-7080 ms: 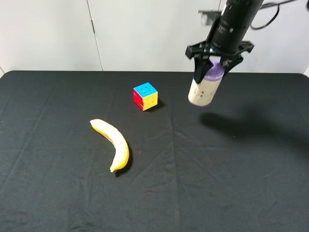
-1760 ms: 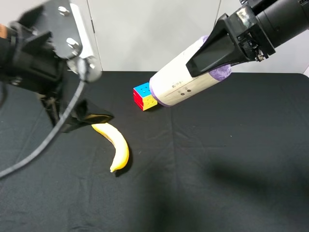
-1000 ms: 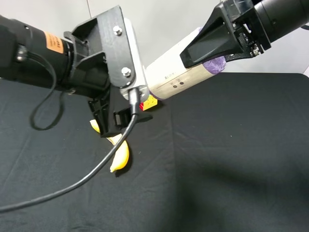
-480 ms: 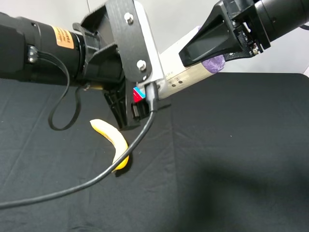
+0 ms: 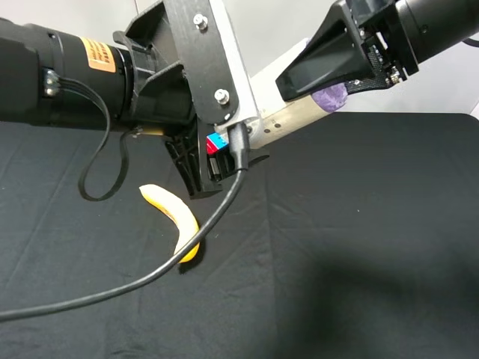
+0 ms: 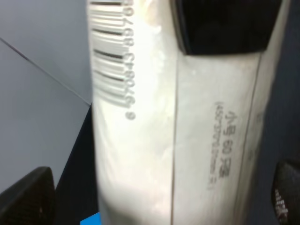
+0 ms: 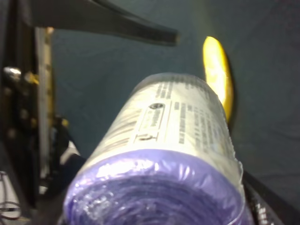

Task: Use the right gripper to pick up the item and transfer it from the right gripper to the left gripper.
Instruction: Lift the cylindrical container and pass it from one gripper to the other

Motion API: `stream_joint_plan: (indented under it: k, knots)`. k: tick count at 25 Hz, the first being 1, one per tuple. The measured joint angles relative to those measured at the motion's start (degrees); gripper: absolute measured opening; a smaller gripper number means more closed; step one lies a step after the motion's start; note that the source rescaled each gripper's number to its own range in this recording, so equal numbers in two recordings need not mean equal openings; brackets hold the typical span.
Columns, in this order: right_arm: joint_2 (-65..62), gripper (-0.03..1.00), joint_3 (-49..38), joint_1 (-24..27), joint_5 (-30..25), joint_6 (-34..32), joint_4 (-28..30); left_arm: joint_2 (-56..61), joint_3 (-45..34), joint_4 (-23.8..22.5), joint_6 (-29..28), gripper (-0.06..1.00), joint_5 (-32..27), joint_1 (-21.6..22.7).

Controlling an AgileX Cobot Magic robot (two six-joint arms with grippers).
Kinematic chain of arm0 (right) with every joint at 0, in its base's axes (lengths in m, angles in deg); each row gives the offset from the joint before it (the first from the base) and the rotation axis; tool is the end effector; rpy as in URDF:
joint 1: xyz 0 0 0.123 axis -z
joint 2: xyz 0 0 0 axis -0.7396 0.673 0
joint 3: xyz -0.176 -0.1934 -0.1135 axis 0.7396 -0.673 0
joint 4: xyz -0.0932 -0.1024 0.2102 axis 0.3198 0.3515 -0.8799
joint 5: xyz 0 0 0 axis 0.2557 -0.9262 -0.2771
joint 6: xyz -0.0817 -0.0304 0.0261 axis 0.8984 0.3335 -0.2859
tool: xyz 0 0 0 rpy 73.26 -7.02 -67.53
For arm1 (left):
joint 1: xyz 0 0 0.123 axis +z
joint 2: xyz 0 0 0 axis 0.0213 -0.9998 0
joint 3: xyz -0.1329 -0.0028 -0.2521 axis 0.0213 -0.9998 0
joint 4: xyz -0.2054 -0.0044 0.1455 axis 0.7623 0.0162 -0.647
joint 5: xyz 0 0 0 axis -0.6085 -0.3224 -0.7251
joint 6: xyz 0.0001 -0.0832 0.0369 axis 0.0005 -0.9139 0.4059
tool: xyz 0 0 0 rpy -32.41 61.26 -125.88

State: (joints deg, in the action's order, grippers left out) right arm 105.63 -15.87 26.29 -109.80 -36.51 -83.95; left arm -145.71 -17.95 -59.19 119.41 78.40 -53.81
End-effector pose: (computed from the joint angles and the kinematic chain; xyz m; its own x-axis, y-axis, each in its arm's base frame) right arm 0.2149 0.1480 0.3584 -0.7371 -0.2983 -0.6064 -0.6497 0.5600 0.5141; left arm 0.1784 -0.2307 0.2938 0.3193 0.5906 -0.7411 0.7448 0.3271 0.5816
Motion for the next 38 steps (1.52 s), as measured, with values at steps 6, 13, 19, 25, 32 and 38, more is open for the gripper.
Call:
stream_joint_plan:
  k: [6,13,19,25,32,38]
  knots:
    - [0.0,0.05,0.0,0.0,-0.82,0.06,-1.17,0.0,0.0,0.0,0.0,0.75,0.0,-0.07]
    - [0.0,0.05,0.0,0.0,-0.82,0.18,-1.17,0.0,0.0,0.05,-0.11,0.59,0.0,-0.07]
    - [-0.09,0.05,0.07,0.0,-1.22,0.18,-0.97,-0.03,-0.05,-0.11,-2.29,0.01,0.51,-2.05]
    - [-0.48,0.05,0.07,0.0,-2.02,0.06,-0.39,-0.09,-0.05,-0.43,-2.29,0.01,0.51,-2.53]
    - [-0.48,0.2,0.07,0.0,-2.48,-0.01,-0.31,-0.09,-0.05,-0.6,-2.23,0.01,0.45,-2.64]
    - [-0.48,0.96,0.07,0.0,-2.54,0.11,-1.82,-0.14,-0.05,-1.07,-1.76,0.01,0.23,-3.38]
